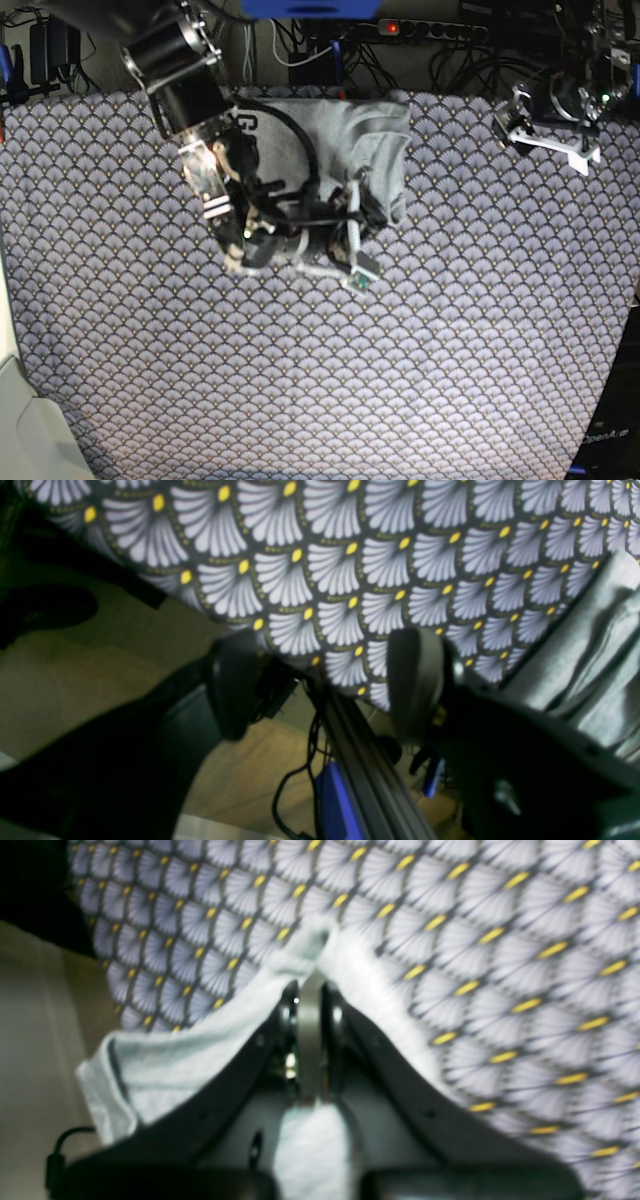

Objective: Fold the T-shirt properly
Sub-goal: 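Lower the folded end and pull the right gripper back from the bundle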

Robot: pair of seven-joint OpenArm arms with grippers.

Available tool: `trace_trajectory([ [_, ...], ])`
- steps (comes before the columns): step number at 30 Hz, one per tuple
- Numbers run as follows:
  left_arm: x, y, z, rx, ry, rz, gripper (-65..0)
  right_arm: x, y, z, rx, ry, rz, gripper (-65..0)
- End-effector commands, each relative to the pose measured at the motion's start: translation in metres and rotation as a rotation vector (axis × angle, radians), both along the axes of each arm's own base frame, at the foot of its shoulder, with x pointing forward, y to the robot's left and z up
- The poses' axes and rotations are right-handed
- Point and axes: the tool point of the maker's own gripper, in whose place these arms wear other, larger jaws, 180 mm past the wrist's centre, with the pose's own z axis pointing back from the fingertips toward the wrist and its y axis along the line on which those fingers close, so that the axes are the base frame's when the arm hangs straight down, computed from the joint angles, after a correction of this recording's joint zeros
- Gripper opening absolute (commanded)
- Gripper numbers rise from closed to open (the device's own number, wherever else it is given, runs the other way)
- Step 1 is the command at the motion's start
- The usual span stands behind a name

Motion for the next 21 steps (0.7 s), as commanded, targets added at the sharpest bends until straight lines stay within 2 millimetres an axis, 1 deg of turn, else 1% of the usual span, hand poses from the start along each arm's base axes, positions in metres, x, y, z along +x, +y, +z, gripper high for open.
trace_trajectory([
  [1,0.001,0.0,0.006,-0.001,-0.012,-0.01,-25.7,0.015,0.011,0.028,0.06,-0.066,0.005,-65.0],
  [3,0.0,-0.002,0.005,-0.005,-0.01,-0.013,-25.7,0.021,0.01,0.04,0.059,-0.108,0.009,-65.0],
  [6,-0.005,-0.018,-0.002,-0.027,0.016,-0.058,-25.7,0.022,0.007,0.059,0.042,-0.17,0.024,-65.0],
  [7,-0.007,-0.024,-0.004,-0.032,0.023,-0.075,-25.7,0.022,0.002,0.064,0.028,-0.192,0.026,-65.0],
  [9,-0.01,-0.038,-0.008,-0.052,0.035,-0.112,-25.8,0.024,-0.014,0.072,-0.017,-0.238,0.024,-65.0],
  [10,-0.01,-0.045,-0.009,-0.062,0.039,-0.13,-26.7,0.021,-0.022,0.073,-0.041,-0.254,0.024,-65.0],
  [11,-0.011,-0.055,-0.011,-0.077,0.041,-0.154,-29.4,0.02,-0.033,0.075,-0.069,-0.275,0.023,-65.0],
  [12,-0.009,-0.069,-0.01,-0.097,0.033,-0.177,-33.4,0.018,-0.044,0.077,-0.098,-0.3,0.024,-65.0],
  [13,-0.004,-0.08,-0.008,-0.116,0.017,-0.192,-35.8,0.016,-0.053,0.079,-0.121,-0.317,0.025,-65.0],
  [16,0.002,-0.103,-0.007,-0.165,0.002,-0.214,-34.5,0.008,-0.075,0.079,-0.171,-0.353,0.028,-65.0],
  [19,0.014,-0.12,-0.003,-0.205,-0.031,-0.211,-34.9,0.005,-0.097,0.072,-0.211,-0.346,0.005,-65.0],
  [21,0.022,-0.128,0.002,-0.229,-0.058,-0.202,-34.7,0.004,-0.107,0.069,-0.216,-0.333,-0.023,-65.0],
])
